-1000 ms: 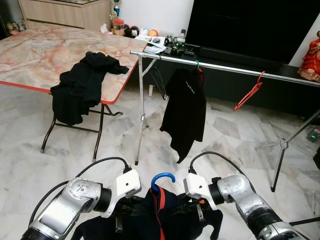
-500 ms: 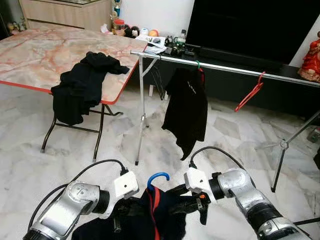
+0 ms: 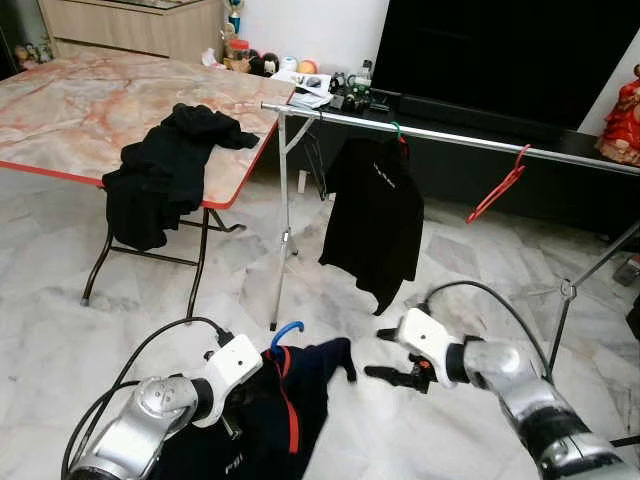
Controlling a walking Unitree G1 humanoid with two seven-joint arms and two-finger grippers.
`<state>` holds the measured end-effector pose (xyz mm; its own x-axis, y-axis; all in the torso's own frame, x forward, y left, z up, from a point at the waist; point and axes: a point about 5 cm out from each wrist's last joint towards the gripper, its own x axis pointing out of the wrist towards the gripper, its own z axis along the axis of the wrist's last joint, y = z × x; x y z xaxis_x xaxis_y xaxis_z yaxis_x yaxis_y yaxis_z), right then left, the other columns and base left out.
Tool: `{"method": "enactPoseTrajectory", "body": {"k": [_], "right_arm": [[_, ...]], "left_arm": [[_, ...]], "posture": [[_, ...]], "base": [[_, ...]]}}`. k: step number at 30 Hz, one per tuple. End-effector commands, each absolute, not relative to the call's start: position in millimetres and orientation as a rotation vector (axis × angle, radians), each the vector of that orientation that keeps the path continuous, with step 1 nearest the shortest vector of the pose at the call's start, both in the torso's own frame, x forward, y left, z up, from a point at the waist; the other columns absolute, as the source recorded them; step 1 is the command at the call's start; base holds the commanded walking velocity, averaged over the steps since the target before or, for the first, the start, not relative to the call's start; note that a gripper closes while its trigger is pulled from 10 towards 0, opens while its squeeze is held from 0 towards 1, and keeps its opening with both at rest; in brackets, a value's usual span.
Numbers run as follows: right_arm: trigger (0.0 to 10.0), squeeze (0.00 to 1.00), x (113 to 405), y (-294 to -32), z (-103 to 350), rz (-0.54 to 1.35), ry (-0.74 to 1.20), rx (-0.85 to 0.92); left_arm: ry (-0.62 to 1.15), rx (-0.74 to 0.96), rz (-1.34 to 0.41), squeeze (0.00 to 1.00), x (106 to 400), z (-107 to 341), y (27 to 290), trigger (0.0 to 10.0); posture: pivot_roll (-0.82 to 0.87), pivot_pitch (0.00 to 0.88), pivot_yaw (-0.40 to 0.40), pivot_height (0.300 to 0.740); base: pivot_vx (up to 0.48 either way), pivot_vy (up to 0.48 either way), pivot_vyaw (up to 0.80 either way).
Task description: Hang hanger
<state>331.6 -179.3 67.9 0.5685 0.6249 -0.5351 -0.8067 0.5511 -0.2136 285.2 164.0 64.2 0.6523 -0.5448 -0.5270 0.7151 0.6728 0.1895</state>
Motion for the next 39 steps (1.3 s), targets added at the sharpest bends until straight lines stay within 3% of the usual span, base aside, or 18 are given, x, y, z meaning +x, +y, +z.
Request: {"method": "enactPoseTrajectory", "body": {"k": [1,3,6,7,15,24,39], "right_arm": [[10.0,0.0,324,-196,49,0.678,0.492,-0.39],[10.0,0.0,320,-199,41,0.597,0.512,-0.351],[10.0,0.0,296,-212,5,0.264,0.619,-0.112],[10.0,0.0,275,-214,-16,0.122,0.693,-0.024],[10.0,0.0,206,-208,-70,-0.203,0.91,0.213],[10.0,0.0,173,-203,-88,-0.298,0.986,0.239],[10.0,0.0,178,-199,-86,-0.292,0.964,0.254]], "left_arm": [[0.406,0.397,-0.675,0.0,288,65,163,10.0],[0.393,0.397,-0.651,0.0,288,63,163,10.0],[0.353,0.355,-0.577,0.0,288,60,158,10.0],[0.334,0.321,-0.545,0.0,287,59,156,10.0],[0.29,0.254,-0.505,0.0,281,58,152,10.0],[0.275,0.25,-0.52,0.0,278,58,143,10.0],[0.28,0.247,-0.518,0.0,278,56,142,10.0]], "posture": [[0.1,0.0,-0.107,0.74],[0.09,0.0,-0.104,0.74],[0.09,0.0,-0.092,0.74],[0.09,0.0,-0.086,0.74],[0.1,0.0,-0.071,0.74],[0.09,0.0,-0.064,0.74],[0.1,0.0,-0.058,0.74]], "base": [[0.0,0.0,0.0],[0.0,0.0,0.0],[0.0,0.0,0.0],[0.0,0.0,0.0],[0.0,0.0,0.0],[0.176,0.0,0.0],[0.408,0.0,-0.64]]}}
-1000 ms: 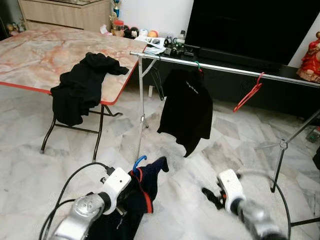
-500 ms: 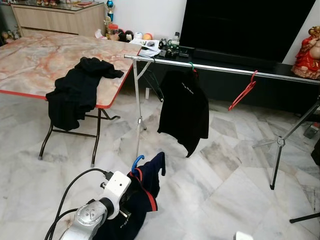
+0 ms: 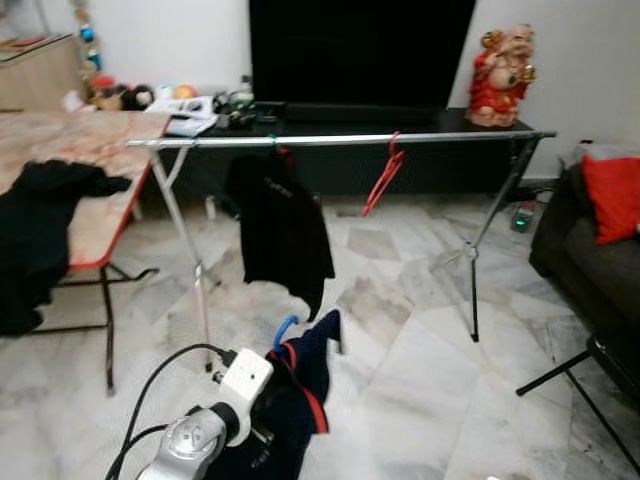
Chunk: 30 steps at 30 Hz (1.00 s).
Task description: Hang hanger
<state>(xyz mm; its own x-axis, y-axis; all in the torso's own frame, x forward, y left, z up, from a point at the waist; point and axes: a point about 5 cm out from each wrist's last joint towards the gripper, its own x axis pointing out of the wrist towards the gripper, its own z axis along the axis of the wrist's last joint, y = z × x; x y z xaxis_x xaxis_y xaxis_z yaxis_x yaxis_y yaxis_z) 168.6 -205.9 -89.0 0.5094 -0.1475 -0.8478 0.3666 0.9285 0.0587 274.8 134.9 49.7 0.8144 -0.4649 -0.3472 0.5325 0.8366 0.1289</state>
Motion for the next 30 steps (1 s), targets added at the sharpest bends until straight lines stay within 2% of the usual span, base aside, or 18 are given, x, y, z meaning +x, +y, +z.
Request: {"method": "enactPoseTrajectory", "body": {"k": [1,14,30], "right_arm": [[10.0,0.0,180,-198,-85,-0.277,0.957,0.242],[10.0,0.0,181,-195,-85,-0.257,0.937,0.257],[10.0,0.0,183,-190,-84,-0.229,0.945,0.237]], "left_arm": [[0.28,0.248,-0.518,0.0,278,57,142,10.0],[0.284,0.258,-0.529,0.0,281,57,141,10.0],[0.338,0.294,-0.451,0.0,290,54,154,10.0]], "posture": [[0.1,0.0,-0.057,0.74],[0.09,0.0,-0.046,0.74],[0.09,0.0,-0.044,0.74]], "base": [[0.431,0.0,0.0],[0.438,0.0,0.0],[0.473,0.0,0.0]]}}
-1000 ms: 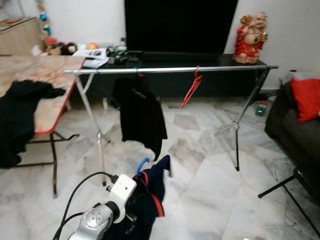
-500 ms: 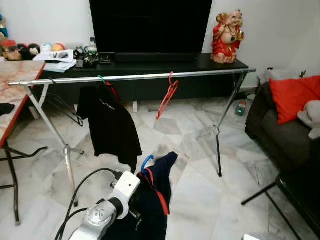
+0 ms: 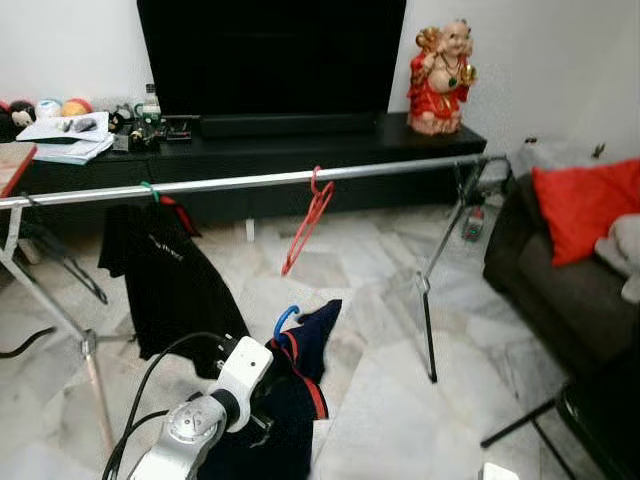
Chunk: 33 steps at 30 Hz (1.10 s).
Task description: Hang hanger
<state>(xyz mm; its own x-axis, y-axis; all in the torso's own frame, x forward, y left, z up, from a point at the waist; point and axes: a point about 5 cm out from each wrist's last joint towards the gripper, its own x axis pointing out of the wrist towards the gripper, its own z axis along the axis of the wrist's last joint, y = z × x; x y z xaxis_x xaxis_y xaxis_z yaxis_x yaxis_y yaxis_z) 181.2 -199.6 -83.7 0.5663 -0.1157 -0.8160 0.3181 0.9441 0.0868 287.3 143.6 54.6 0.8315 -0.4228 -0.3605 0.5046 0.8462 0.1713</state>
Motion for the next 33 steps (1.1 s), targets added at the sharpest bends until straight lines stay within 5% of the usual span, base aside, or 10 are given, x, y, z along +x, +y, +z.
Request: {"method": "enactPoseTrajectory", "body": {"k": [1,22,33], "right_arm": [[10.0,0.0,183,-190,-85,-0.224,0.946,0.237],[10.0,0.0,182,-186,-85,-0.213,0.953,0.255],[10.0,0.0,179,-185,-87,-0.199,0.969,0.246]], "left_arm": [[0.357,0.309,-0.432,0.0,290,53,157,10.0],[0.474,0.401,-0.152,0.0,306,51,181,10.0],[0.53,0.402,-0.24,0.0,297,39,175,10.0]], "posture": [[0.1,0.0,-0.045,0.74],[0.09,0.0,-0.044,0.74],[0.09,0.006,-0.051,0.74]], "base": [[0.48,0.0,0.0],[0.441,0.0,0.0],[0.026,0.0,0.0]]}}
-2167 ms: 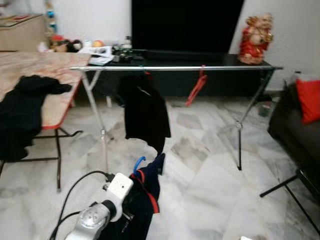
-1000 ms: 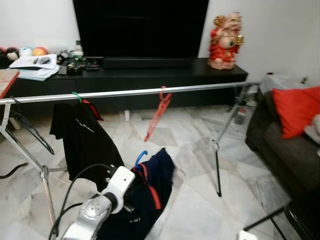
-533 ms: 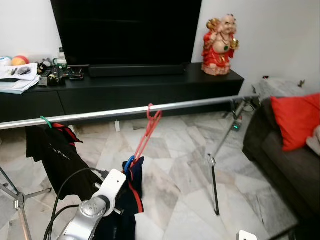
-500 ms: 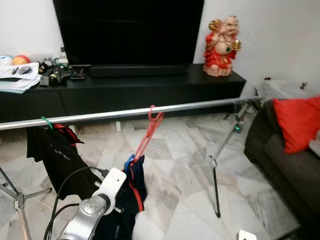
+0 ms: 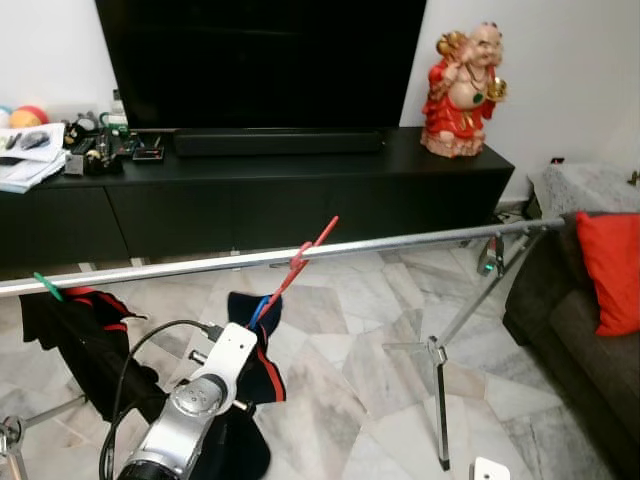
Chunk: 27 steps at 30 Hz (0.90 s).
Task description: Hang hanger
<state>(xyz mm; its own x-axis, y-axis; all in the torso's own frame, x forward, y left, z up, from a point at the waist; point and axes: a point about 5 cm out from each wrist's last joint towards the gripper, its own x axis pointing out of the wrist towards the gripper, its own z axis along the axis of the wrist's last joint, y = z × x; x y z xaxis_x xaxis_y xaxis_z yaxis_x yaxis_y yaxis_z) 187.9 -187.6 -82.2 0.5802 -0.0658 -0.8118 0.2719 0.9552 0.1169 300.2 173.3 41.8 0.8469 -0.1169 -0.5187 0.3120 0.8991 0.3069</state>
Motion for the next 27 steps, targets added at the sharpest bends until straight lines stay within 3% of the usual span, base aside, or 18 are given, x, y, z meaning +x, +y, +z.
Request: {"method": "enactPoseTrajectory", "body": {"k": [1,6,9,16,21,27], "right_arm": [[10.0,0.0,179,-185,-87,-0.198,0.97,0.245],[10.0,0.0,178,-184,-88,-0.188,0.974,0.237],[10.0,0.0,177,-183,-88,-0.174,0.978,0.227],[10.0,0.0,174,-182,-90,-0.172,0.988,0.223],[10.0,0.0,171,-183,-91,-0.155,1.0,0.205],[10.0,0.0,171,-183,-91,-0.155,1.001,0.203]], "left_arm": [[0.532,0.402,-0.248,0.0,294,37,176,10.0],[0.513,0.374,-0.302,0.0,282,35,178,10.0],[0.485,0.346,-0.444,0.0,267,35,172,10.0],[0.556,0.377,-0.364,0.0,250,25,198,10.0],[0.618,0.457,-0.402,0.0,242,19,206,10.0],[0.624,0.474,-0.292,0.0,247,21,217,10.0]], "posture": [[0.09,0.008,-0.052,0.74],[0.1,0.01,-0.055,0.74],[0.1,0.009,-0.056,0.74],[0.1,0.007,-0.058,0.74],[0.11,0.0,-0.057,0.74],[0.11,0.0,-0.056,0.74]], "base": [[0.0,0.0,0.0],[0.0,0.0,0.0],[0.0,0.0,0.0],[0.0,0.0,0.0],[0.0,0.0,0.0],[0.0,0.0,0.0]]}}
